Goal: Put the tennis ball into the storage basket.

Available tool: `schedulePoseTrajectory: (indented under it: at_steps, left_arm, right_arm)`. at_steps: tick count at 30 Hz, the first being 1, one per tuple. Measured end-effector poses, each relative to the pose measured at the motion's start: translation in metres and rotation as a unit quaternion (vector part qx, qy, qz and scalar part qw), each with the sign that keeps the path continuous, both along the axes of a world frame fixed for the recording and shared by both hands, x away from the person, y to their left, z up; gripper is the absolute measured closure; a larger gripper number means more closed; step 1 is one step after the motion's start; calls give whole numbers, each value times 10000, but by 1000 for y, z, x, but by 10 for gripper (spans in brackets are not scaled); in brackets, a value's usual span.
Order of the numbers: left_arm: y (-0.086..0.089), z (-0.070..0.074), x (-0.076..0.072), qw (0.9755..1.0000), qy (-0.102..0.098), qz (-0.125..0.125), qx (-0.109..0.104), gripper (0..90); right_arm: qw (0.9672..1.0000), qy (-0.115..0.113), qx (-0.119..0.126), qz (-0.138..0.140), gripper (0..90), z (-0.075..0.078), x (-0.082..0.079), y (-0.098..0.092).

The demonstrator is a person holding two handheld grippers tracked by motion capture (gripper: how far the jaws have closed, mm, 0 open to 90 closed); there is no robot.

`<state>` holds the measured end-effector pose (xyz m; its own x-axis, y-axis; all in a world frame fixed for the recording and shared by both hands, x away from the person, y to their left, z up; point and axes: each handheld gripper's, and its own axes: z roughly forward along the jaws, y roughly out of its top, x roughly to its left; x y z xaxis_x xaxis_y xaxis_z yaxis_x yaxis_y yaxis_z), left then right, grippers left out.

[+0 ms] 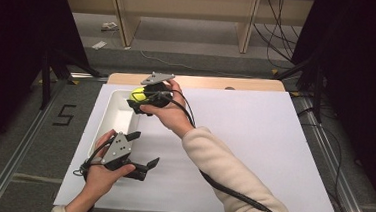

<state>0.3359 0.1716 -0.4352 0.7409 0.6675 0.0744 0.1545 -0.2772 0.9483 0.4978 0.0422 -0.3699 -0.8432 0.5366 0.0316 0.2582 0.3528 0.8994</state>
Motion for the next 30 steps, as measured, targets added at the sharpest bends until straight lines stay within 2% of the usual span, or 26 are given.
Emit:
schedulePoseTrajectory:
  at_steps: [30]
  left_arm:
    - [-1,-1,0,10000,27,-4,-6,0]
  right_arm:
    - [10000,-1,12,13,268,3,3,6]
